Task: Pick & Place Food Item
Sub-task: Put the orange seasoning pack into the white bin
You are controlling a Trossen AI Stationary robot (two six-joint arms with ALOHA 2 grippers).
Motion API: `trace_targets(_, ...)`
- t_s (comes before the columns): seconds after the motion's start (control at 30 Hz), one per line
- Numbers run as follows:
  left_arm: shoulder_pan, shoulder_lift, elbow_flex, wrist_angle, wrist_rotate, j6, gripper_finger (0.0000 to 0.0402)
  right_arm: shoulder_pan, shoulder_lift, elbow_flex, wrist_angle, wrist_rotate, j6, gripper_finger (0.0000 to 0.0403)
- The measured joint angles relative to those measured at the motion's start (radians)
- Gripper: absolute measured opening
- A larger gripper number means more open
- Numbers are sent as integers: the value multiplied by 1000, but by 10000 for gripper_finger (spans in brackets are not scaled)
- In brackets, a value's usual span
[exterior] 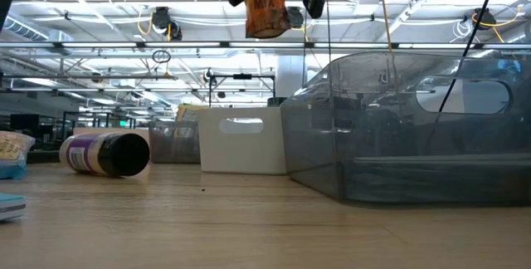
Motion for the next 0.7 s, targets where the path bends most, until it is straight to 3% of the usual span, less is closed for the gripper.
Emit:
trace_targets(0.33,0,0,0,16,8,6,7,0,0,0,0,0,0,0)
trace_targets(0.7,3,0,0,18,44,36,4,0,-2,0,4,-4,-2,8)
